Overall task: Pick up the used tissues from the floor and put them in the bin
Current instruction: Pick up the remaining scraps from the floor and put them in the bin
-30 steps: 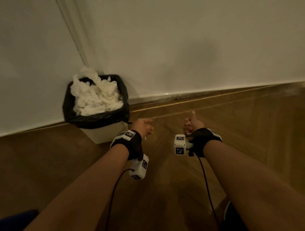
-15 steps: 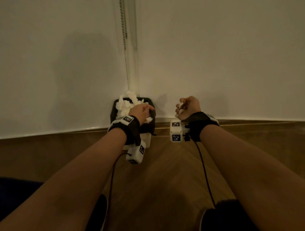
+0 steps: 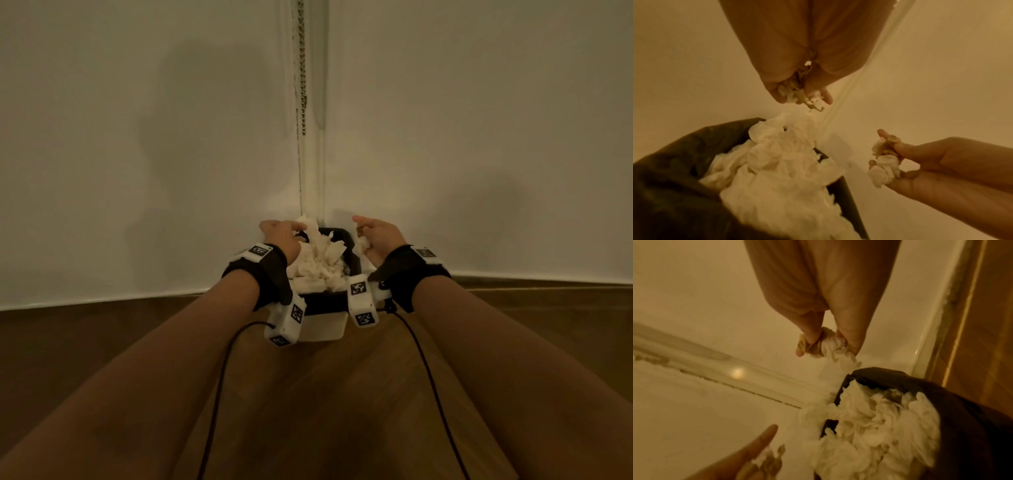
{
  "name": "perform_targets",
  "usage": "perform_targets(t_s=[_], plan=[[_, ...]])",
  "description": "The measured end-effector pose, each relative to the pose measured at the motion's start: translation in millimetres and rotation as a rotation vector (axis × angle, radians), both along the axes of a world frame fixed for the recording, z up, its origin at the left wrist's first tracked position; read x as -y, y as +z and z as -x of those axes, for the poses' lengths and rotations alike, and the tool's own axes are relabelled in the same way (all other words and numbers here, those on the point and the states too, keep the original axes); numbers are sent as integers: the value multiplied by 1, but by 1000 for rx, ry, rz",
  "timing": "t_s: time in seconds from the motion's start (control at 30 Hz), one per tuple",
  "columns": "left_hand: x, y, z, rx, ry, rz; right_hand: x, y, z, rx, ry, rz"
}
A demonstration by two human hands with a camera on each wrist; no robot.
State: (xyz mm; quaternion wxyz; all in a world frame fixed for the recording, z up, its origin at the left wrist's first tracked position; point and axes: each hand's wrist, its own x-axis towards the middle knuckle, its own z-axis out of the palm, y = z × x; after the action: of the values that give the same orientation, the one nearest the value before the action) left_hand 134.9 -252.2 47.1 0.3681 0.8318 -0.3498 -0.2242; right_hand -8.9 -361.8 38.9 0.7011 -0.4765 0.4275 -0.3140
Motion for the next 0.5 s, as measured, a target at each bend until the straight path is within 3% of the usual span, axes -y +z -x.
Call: perform_targets(t_s=[0.17, 0.37, 0.5], plan=[[22, -17, -23, 94, -1, -10, 10, -15, -34, -94, -29, 86], [45, -33, -40, 150, 63, 48, 29, -12, -74, -471, 142, 341], [49, -45, -57, 198, 10, -15, 36, -8, -92, -747, 259, 599]])
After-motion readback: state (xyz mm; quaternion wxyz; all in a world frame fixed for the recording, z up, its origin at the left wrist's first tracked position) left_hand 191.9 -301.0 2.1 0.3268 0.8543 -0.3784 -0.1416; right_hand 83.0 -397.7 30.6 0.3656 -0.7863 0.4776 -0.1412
